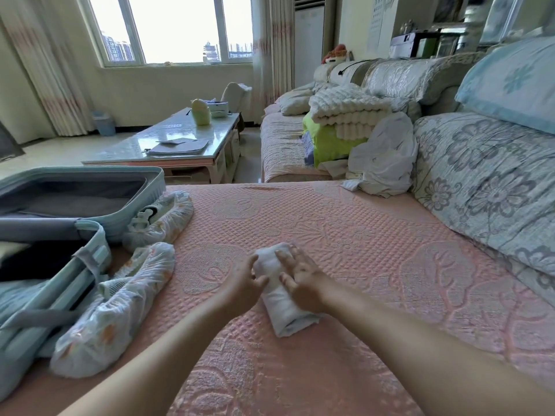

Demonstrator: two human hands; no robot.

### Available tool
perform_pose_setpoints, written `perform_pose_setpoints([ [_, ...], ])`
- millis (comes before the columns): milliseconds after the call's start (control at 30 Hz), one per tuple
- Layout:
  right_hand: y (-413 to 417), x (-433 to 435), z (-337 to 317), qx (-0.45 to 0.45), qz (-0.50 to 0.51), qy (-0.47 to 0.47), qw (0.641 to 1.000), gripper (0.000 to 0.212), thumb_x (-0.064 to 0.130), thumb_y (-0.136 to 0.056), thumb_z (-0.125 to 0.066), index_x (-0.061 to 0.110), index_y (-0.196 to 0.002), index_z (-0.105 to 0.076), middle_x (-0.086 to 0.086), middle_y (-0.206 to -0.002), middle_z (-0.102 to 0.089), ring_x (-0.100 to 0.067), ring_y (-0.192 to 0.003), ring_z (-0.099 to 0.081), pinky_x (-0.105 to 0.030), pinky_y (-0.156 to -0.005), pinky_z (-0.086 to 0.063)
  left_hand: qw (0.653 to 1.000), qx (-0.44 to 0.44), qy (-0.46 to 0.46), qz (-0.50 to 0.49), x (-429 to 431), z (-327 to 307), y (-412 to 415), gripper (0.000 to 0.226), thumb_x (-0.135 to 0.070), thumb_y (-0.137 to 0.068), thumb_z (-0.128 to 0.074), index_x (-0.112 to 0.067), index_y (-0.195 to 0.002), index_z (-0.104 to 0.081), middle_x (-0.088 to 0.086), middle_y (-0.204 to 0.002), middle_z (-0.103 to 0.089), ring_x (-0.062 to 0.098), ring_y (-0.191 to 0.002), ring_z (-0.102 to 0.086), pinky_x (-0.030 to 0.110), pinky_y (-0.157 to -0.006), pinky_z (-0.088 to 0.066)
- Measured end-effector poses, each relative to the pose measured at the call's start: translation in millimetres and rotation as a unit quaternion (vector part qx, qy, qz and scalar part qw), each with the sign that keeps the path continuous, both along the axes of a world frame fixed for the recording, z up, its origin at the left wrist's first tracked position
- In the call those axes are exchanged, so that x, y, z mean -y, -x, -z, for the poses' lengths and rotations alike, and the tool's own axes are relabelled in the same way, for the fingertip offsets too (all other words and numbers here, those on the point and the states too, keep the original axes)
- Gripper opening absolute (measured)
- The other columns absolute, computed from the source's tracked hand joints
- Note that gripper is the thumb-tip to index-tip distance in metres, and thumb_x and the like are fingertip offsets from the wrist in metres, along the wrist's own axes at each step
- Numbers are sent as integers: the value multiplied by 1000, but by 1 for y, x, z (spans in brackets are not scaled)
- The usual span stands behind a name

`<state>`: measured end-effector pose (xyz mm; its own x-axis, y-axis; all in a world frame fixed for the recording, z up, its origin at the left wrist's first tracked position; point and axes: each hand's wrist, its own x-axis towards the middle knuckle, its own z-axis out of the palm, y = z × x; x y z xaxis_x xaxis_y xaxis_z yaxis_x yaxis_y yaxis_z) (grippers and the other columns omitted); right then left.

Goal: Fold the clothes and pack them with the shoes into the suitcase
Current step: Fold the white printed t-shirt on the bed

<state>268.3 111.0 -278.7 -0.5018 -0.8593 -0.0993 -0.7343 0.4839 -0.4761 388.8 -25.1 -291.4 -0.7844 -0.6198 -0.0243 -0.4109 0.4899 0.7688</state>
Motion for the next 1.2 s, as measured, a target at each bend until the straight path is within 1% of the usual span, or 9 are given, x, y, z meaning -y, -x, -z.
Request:
perform_pose_setpoints([
  [167,-7,0,9,-9,-9,-7,1000,64,36,-108,-29,26,-161,4,-4,-167,19,-21,-153,18,-33,-123,11,977,-99,-183,-36,-14,-8,12,32,-15,-93,-67,-13,-123,-58,4,-109,-69,17,-96,-69,31,-81,-60],
  [367,-1,-19,13,-2,-37,47,998,63,33,-108,-31,16,-161,-2,-1,-168,9,-13,-154,10,-24,-122,6,957,-105,-249,-105,-13,-21,38,29,-26,-78,-84,-10,-100,-72,7,-94,-75,16,-84,-73,30,-75,-61],
  [500,7,-25,0,119,51,180,975,53,33,-99,-54,31,-146,-31,2,-145,-43,-18,-126,-48,-30,-102,-38,953,-108,-277,-54,-7,-39,35,23,-6,-76,-80,-2,-97,-72,17,-99,-74,24,-87,-71,32,-73,-59],
  [633,12,-22,-14,412,85,239,875,103,41,-66,-84,32,-150,-25,-1,-146,-48,-24,-116,-62,-49,-97,-55,956,-131,-264,-7,1,-60,11,45,-10,-58,-76,-2,-101,-69,12,-90,-72,20,-77,-67,28,-64,-54],
  [800,-23,-18,-37,497,-82,174,846,52,14,-79,-73,17,-130,-59,-10,-115,-72,-27,-106,-70,-41,-85,-59,941,-173,-278,86,16,-76,-40,48,0,-52,-72,-1,-97,-54,11,-82,-60,21,-77,-58,26,-65,-48],
  [900,-41,-2,-49,403,-64,188,894,48,19,-75,-83,20,-121,-68,-5,-110,-74,-24,-103,-71,-47,-91,-58,957,-169,-219,89,27,-88,-70,48,6,-56,-66,-12,-98,-53,5,-83,-56,16,-76,-51,25,-62,-42],
  [1000,-58,11,-52,80,-74,175,979,52,41,-76,-81,28,-121,-60,5,-106,-70,-16,-89,-66,-38,-80,-57,986,-110,-74,104,30,-101,-96,66,20,-65,-64,-18,-118,-51,5,-99,-61,4,-74,-57,19,-61,-47],
  [1067,-67,16,-43,-158,-102,210,959,53,47,-78,-76,25,-122,-56,1,-107,-65,-22,-88,-63,-36,-72,-52,989,-43,9,141,33,-102,-107,67,19,-75,-63,-22,-126,-45,3,-112,-60,-2,-81,-61,17,-66,-52],
  [1200,-71,23,-15,-406,-172,180,879,49,31,-63,-78,21,-108,-62,-6,-97,-62,-29,-82,-63,-41,-59,-53,991,37,-15,127,35,-92,-113,56,19,-78,-45,-29,-106,-54,1,-106,-64,18,-100,-63,33,-83,-55],
])
